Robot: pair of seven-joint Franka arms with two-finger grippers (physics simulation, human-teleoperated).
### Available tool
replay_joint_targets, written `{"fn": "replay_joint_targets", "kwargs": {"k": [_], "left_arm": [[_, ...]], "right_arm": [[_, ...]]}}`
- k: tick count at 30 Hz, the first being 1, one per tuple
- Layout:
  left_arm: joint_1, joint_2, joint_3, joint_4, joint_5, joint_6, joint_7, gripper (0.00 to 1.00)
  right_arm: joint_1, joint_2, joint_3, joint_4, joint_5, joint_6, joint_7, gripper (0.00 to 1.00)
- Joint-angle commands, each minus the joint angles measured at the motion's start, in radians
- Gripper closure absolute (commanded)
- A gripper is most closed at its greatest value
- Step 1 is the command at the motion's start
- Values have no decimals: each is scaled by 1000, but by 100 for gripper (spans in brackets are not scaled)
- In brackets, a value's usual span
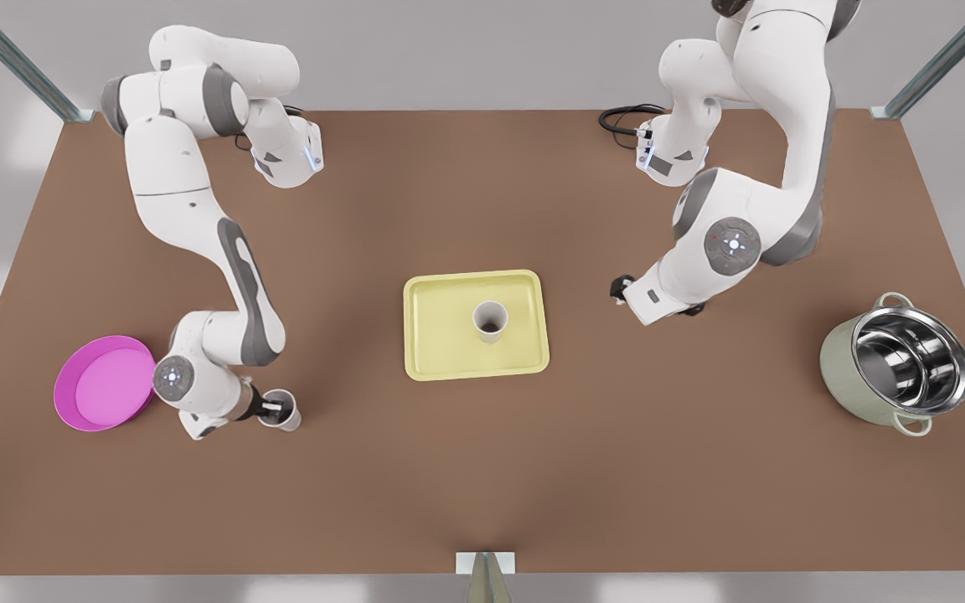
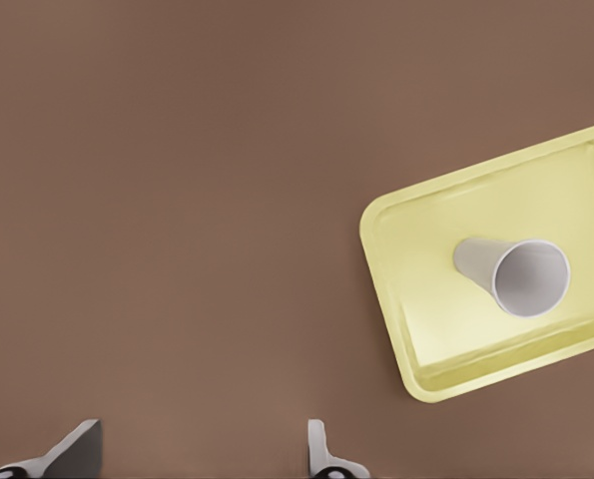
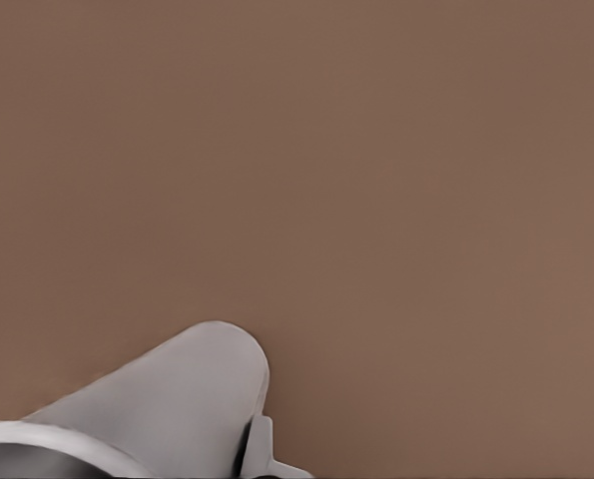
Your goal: Use the left arm to pick up the white IKEA cup from the tray and place it on the middle-left position; use the right arm to pick up the white IKEA cup from the tray and place it on the middle-right position
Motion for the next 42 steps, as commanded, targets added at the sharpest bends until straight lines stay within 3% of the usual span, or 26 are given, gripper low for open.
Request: {"fn": "replay_joint_targets", "kwargs": {"k": [1,2,3,4,5,6,10,12,15,20,24,29,30,36,37,40,42], "left_arm": [[-56,47,-1,-7,2,135,-467,0],[-85,76,-1,-7,2,181,-548,0],[-119,112,-1,-4,3,238,-646,0],[-133,124,-1,-3,3,250,-660,0],[-139,127,-1,0,3,250,-663,0],[-145,132,-1,2,5,252,-665,0],[-214,165,1,11,19,315,-740,0],[-274,259,1,114,39,318,-807,0],[-302,282,1,114,56,333,-840,0],[-358,316,1,112,74,344,-855,0],[-358,331,3,26,97,450,-849,0],[-358,345,7,5,118,465,-844,0],[-358,356,7,5,118,496,-853,0],[-362,417,7,11,118,588,-856,0],[-368,417,7,14,120,605,-890,7],[-374,417,6,14,118,599,-898,60],[-375,415,6,14,117,597,-899,79]], "right_arm": [[2,7,0,4,-38,-6,-283,99],[2,7,0,4,-38,-6,-280,98],[2,6,0,4,-37,-6,-280,90],[3,6,0,4,-35,-6,-279,35],[2,4,0,4,-31,-6,-279,11],[-1,3,0,6,-29,-6,-280,0],[2,-31,5,6,-23,-24,-280,0],[5,-69,10,6,18,-99,-276,0],[5,-125,8,8,20,-198,-274,0],[6,-141,8,270,-37,-569,-168,0],[3,-399,8,296,-150,-725,-129,0],[-30,-542,22,222,-149,-767,-133,0],[-116,-557,108,192,-150,-756,-130,0],[-112,-510,106,216,-173,-731,-116,0],[-112,-508,106,216,-173,-731,-116,0],[-110,-497,108,216,-173,-731,-116,0],[-110,-496,108,216,-173,-730,-116,0]]}}
